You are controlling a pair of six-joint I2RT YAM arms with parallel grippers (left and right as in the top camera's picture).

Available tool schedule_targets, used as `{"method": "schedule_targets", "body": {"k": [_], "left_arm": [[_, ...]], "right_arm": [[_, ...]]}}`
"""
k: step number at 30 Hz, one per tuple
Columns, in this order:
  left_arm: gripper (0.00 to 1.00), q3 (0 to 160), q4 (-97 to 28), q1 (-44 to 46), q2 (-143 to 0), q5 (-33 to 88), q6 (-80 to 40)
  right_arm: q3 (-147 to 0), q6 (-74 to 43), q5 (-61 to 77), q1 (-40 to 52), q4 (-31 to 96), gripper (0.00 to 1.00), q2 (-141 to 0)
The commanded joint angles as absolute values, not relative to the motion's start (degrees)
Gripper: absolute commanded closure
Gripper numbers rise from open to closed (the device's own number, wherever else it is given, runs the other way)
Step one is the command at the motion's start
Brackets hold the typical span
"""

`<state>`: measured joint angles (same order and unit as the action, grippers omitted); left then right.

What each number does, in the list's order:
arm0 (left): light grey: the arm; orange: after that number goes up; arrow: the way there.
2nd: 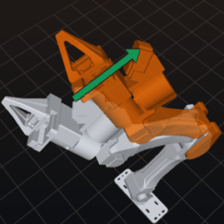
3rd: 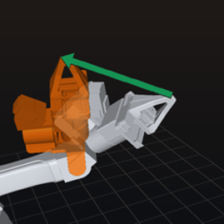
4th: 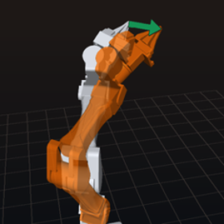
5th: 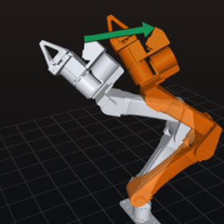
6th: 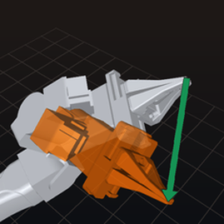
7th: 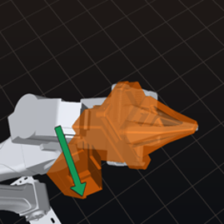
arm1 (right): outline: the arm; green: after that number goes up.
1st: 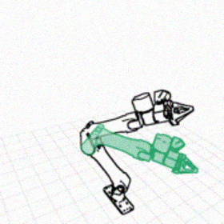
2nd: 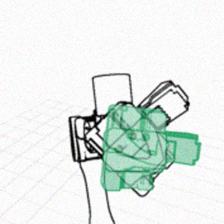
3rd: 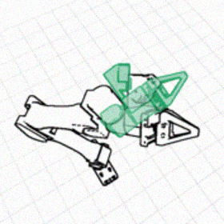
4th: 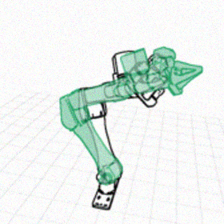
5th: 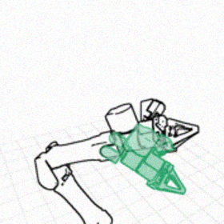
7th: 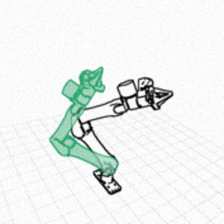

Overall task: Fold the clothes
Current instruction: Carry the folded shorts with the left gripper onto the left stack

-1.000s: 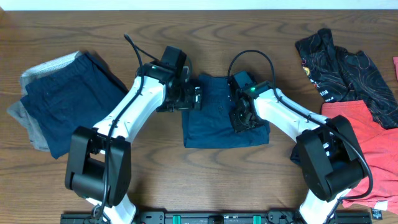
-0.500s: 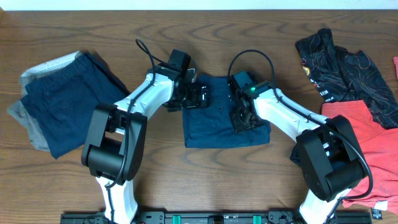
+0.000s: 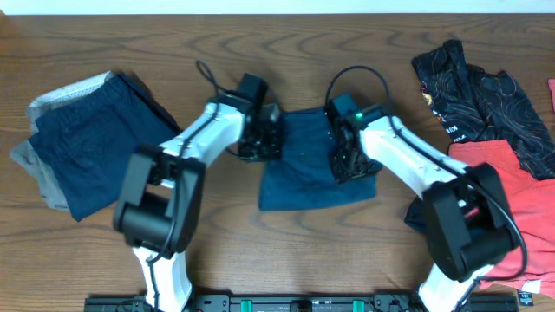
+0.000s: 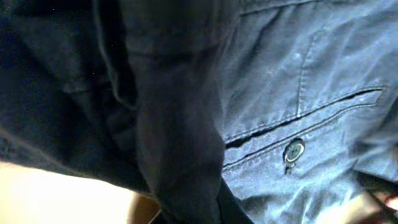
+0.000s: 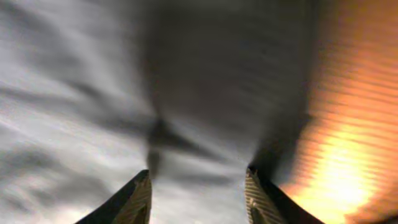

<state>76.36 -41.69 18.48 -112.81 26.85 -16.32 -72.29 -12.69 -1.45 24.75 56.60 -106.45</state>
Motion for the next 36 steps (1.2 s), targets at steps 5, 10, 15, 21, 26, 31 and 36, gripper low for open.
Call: {"method": "schedule_targets", "body": {"k": [5, 10, 15, 21, 26, 31, 36], "left_arm": [[0.94, 79.72, -50.98, 3.29, -92.62, 5.43, -7.07], [0.94, 79.79, -47.75, -8.95, -82.98, -1.43, -7.09], [0.94, 79.79, -43.59, -20.27, -82.54, -3.77, -7.11], [0.94, 79.72, -45.01, -27.62, -87.48, -3.49, -8.36], [0.73, 79.72, -46.22, -28.71, -90.61, -3.53, -10.37], [0.02, 79.75, -45.98, -28.71, -89.71, -3.51, -10.41], [0.02, 79.75, -45.58, -27.73, -86.24, 3.64, -11.14]], "right_arm": [[-76.03, -13.21, -1.93, 17.82, 57.91, 0.41, -93.73], [-76.03, -13.21, -0.38, 15.92, 59.24, 0.41, -90.04], [-76.03, -13.17, -0.38, 15.92, 60.51, 0.41, -89.67], [-76.03, -12.99, -0.4, 15.92, 60.69, 0.41, -89.67], [-76.03, -12.99, -0.4, 15.92, 61.17, 0.41, -89.67], [-76.03, -12.53, -0.43, 15.92, 61.67, 0.41, -89.67], [-76.03, -12.53, -0.43, 15.92, 61.6, 0.4, -89.67]]}}
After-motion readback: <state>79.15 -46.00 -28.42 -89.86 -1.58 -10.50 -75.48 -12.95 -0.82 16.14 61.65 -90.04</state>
